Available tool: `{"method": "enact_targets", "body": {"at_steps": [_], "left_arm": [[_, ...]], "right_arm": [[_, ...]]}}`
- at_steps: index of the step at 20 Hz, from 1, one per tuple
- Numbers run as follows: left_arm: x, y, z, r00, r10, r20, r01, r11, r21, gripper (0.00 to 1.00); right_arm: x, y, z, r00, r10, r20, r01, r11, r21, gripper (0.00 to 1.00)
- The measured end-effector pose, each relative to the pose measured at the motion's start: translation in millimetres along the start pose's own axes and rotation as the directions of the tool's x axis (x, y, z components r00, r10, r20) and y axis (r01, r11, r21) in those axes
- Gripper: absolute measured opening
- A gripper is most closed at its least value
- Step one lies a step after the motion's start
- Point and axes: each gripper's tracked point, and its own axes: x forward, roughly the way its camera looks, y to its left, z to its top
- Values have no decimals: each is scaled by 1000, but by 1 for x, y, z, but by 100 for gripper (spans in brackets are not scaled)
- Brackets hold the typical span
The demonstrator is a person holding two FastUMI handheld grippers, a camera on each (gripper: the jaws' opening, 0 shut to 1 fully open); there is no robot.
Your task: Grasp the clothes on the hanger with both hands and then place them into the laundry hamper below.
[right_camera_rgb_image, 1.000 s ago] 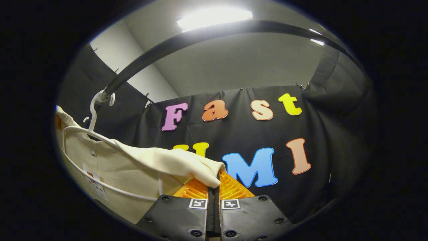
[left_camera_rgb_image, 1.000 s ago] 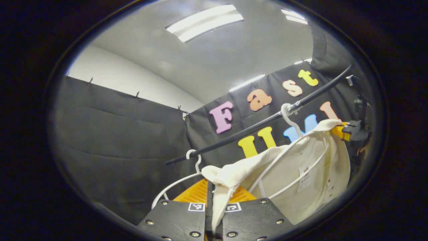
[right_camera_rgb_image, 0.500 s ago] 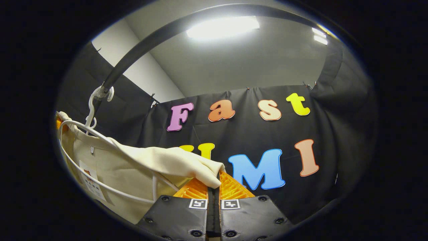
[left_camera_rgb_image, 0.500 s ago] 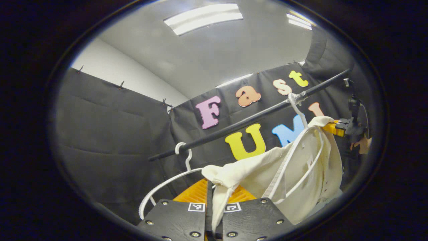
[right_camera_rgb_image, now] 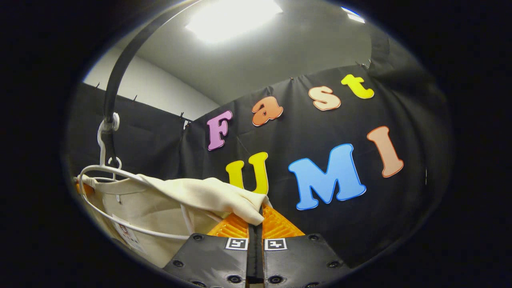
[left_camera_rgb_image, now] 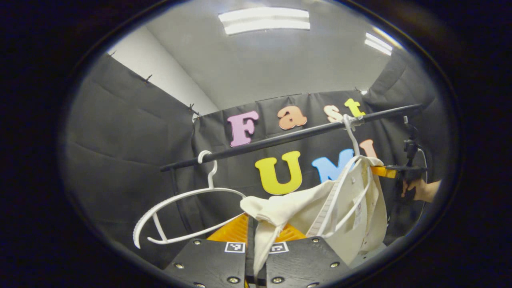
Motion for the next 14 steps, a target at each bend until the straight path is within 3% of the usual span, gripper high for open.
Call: {"method": "enact_targets", "body": {"at_steps": [4, 9, 14], "left_arm": [[9, 7, 14, 999, -19, 27, 19, 999, -28, 5], [25, 10, 4, 1000, -22, 10, 22, 999, -41, 5], [14, 9, 3, 998, -57, 28, 60, 993, -99, 5]], "right_arm": [[18, 0, 9, 1000, 13, 13, -14, 997, 72, 0], [36, -6, -8, 1000, 6, -19, -4, 993, 117, 1], [27, -10, -11, 1000, 11, -25, -8, 993, 120, 1]]}}
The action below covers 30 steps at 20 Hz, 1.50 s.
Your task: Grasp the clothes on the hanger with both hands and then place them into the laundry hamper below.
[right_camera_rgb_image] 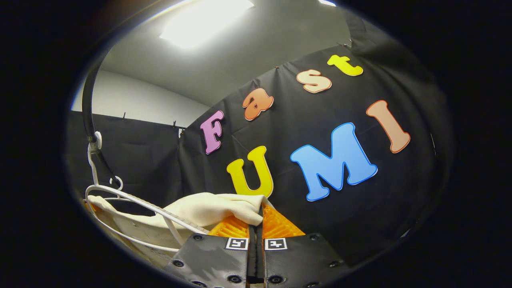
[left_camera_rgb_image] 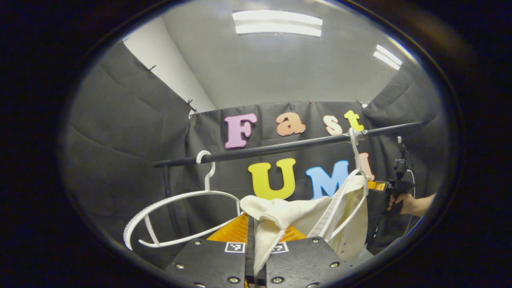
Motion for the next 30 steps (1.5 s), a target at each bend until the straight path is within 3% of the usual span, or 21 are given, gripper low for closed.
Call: {"method": "enact_targets", "body": {"at_steps": [4, 8, 12, 16, 24, 30], "left_arm": [[4, -6, -13, 998, -59, -17, 56, 993, -104, 4], [-2, -10, -11, 996, -90, 9, 90, 982, -168, 5], [-13, -7, -23, 991, -127, -33, 120, 980, -160, 5], [-30, -18, -51, 985, -139, -101, 126, 984, -125, 5], [-57, -26, -102, 978, -107, -178, 81, 986, -145, 5], [-85, -49, -104, 974, -123, -189, 100, 987, -125, 5]], "right_arm": [[-15, 1, -3, 999, 33, -38, -30, 996, 89, 1], [-25, 2, -10, 997, 45, -60, -39, 995, 92, 1], [-41, -2, -19, 996, 36, -83, -24, 991, 132, 1], [-61, -14, -48, 990, -21, -141, 38, 992, 119, 1], [-103, -25, -105, 959, -116, -257, 147, 984, 103, 1], [-156, 3, -119, 949, -109, -297, 127, 991, 44, 1]]}}
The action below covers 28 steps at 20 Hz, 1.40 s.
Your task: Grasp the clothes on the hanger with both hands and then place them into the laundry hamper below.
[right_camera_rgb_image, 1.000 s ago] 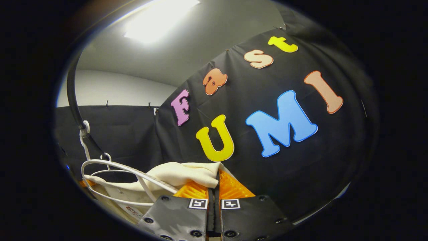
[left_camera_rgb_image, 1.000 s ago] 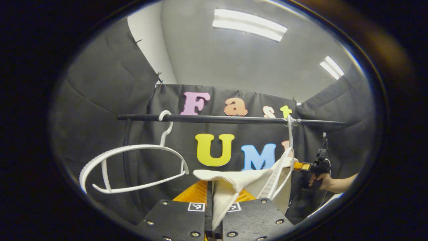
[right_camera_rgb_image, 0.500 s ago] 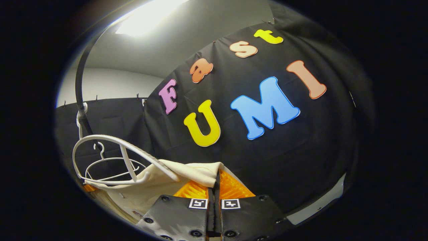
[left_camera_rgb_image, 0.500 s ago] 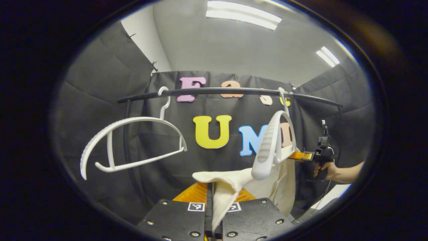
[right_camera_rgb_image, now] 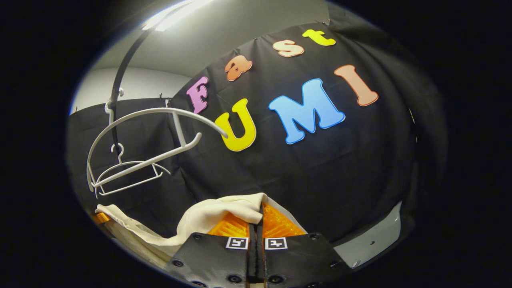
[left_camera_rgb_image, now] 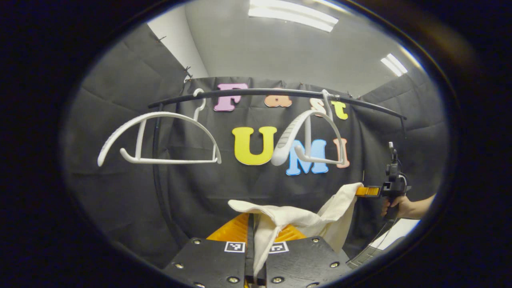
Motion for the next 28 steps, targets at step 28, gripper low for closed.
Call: {"method": "enact_targets", "body": {"at_steps": [28], "left_arm": [[-48, -122, -206, 966, -135, -219, 128, 991, -44, 3]], "right_arm": [[-124, 94, -245, 952, 11, -304, -41, 995, -93, 1]]}}
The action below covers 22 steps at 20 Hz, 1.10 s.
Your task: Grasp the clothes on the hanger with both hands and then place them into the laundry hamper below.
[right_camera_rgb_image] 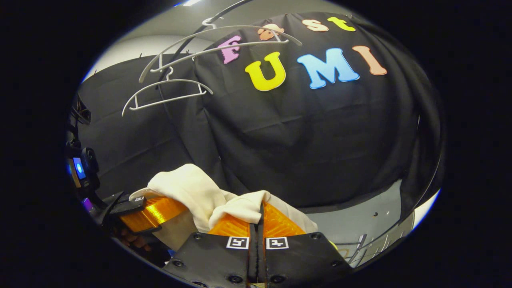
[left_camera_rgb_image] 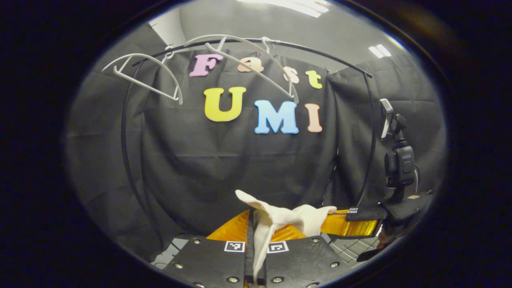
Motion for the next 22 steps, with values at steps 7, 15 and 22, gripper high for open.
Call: {"method": "enact_targets", "body": {"at_steps": [7, 15, 22], "left_arm": [[11, 16, -76, 989, 51, -138, -56, 998, -31, 5], [9, 28, -149, 920, 119, -374, -131, 991, -7, 20], [-27, 39, -112, 931, 152, -333, -141, 988, 57, 96]], "right_arm": [[11, -41, -65, 986, -105, -130, 104, 995, -11, 3], [1, -71, -125, 929, -234, -286, 208, 971, -117, 16], [-42, -62, -86, 917, -323, -232, 273, 936, -224, 92]]}}
